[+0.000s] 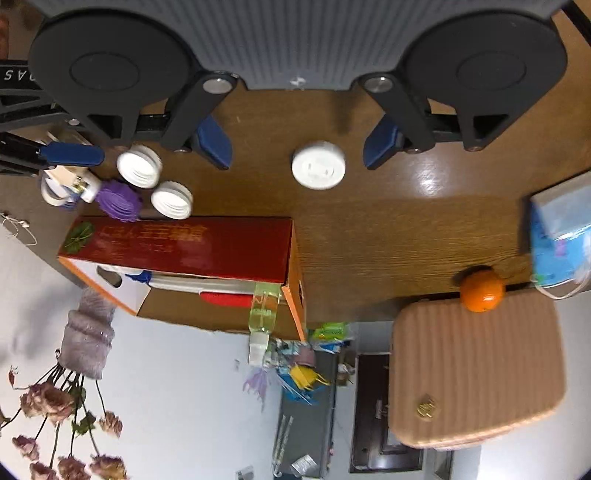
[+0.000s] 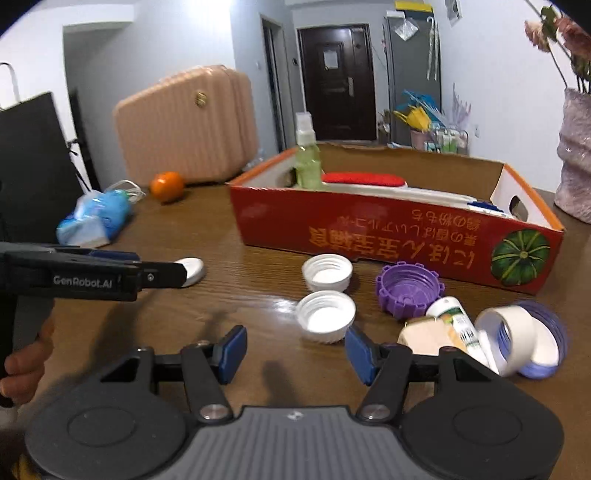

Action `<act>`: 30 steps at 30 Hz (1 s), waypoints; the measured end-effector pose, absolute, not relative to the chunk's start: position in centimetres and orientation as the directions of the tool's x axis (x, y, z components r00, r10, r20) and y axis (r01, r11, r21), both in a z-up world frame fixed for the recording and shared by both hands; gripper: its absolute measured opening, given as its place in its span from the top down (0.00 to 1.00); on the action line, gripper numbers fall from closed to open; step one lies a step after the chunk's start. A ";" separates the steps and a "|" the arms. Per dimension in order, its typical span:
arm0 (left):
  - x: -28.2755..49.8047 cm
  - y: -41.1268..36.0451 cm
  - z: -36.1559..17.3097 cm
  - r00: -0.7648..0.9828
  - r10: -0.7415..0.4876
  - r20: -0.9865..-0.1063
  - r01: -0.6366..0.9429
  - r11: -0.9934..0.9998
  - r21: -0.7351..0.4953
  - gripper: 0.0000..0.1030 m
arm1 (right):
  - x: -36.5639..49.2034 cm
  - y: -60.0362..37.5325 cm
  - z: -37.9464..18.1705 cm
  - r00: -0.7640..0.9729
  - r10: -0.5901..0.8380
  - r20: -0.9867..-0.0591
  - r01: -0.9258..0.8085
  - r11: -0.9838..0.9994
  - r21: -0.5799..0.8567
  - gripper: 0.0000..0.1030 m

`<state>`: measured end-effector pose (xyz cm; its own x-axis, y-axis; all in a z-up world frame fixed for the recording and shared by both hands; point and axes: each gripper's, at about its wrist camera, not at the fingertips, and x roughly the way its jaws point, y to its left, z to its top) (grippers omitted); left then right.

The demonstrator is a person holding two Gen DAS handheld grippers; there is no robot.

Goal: Organize rigid objects
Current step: 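Grasp a white cap with the left gripper while the right gripper grasps another white cap, then carry both white caps into the box and open both grippers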

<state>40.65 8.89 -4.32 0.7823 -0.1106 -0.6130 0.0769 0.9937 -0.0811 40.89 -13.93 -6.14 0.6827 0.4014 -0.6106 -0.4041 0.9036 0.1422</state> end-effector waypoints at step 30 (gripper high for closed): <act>20.3 2.3 1.9 0.881 -0.178 -0.438 0.145 0.984 -0.108 0.62 | 21.2 -20.7 -0.5 0.750 0.481 -0.454 -0.497 0.863 0.093 0.62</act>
